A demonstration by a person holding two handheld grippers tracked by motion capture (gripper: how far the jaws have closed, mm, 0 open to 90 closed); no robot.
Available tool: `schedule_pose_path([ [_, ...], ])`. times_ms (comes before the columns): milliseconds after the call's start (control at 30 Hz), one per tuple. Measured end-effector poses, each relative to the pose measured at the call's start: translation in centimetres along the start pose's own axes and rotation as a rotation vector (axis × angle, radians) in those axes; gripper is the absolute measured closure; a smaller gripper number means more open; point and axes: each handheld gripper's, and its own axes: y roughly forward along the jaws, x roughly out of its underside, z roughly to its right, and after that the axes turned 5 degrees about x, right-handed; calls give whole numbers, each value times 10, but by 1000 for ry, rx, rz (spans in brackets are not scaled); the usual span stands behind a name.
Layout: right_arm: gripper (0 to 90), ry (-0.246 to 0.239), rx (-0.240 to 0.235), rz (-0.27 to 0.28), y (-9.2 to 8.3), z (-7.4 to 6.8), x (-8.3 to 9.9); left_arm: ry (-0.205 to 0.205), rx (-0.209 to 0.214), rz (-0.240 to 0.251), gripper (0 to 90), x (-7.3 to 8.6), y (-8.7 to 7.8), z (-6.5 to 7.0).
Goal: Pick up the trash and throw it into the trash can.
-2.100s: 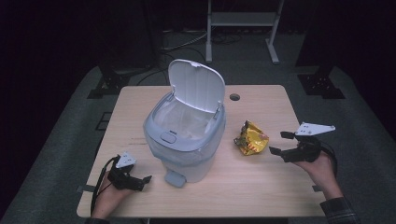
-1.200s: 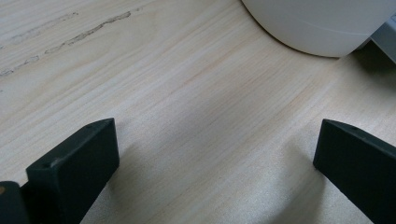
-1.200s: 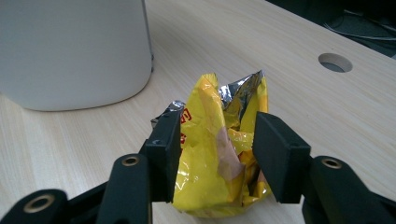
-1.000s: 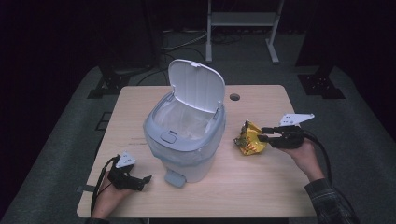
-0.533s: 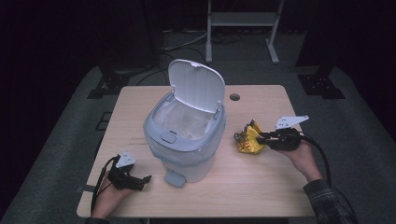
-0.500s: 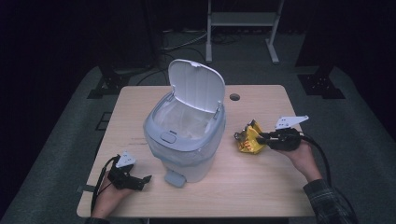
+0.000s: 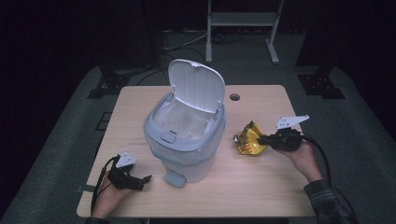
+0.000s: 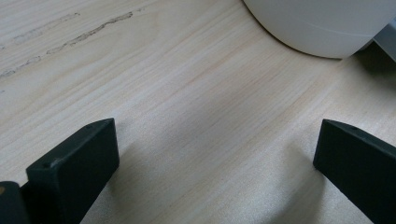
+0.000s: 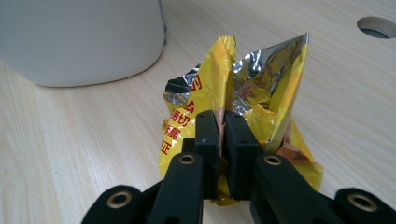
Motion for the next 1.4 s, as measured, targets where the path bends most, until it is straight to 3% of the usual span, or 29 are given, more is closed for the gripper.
schedule_pose_path([
  [233,862,7,-5,-10,-3,0,0,1,1,0,0,0,0,0],
  [867,862,23,-29,51,-31,-3,0,1,0,-1,0,0,0,0],
  [1400,862,33,-84,96,-54,-9,-6,0,1,0,0,0,0,0],
])
